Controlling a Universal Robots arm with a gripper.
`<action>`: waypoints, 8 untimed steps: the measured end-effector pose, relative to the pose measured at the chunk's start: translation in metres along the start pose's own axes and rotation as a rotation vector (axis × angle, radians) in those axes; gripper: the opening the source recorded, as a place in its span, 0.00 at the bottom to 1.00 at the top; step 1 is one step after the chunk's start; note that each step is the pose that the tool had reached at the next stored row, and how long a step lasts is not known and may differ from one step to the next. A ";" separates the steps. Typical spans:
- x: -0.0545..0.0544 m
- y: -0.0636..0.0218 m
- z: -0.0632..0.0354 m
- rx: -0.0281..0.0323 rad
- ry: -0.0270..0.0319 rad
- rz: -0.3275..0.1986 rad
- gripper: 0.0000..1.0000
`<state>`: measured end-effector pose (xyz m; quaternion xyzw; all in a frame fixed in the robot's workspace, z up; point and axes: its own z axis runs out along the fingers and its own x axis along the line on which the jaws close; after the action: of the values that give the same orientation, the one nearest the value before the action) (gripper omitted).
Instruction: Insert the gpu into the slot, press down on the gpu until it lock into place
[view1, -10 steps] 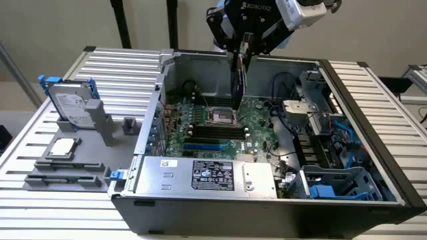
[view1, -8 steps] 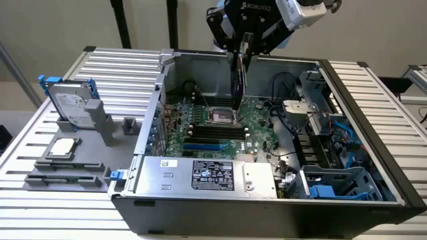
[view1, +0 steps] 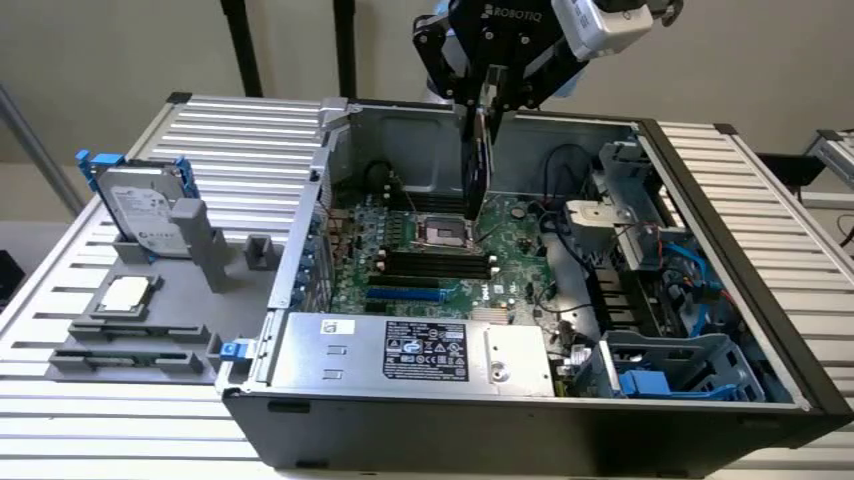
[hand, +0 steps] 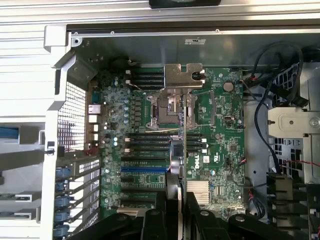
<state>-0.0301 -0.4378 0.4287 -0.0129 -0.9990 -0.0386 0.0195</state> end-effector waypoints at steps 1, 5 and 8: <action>0.000 0.0007 0.0001 -0.0001 -0.0002 0.000 0.26; 0.000 0.0010 0.0003 0.0017 0.0029 -0.057 0.26; 0.000 0.0011 0.0005 0.0038 0.0062 -0.113 0.26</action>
<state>-0.0301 -0.4367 0.4282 0.0437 -0.9981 -0.0378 0.0204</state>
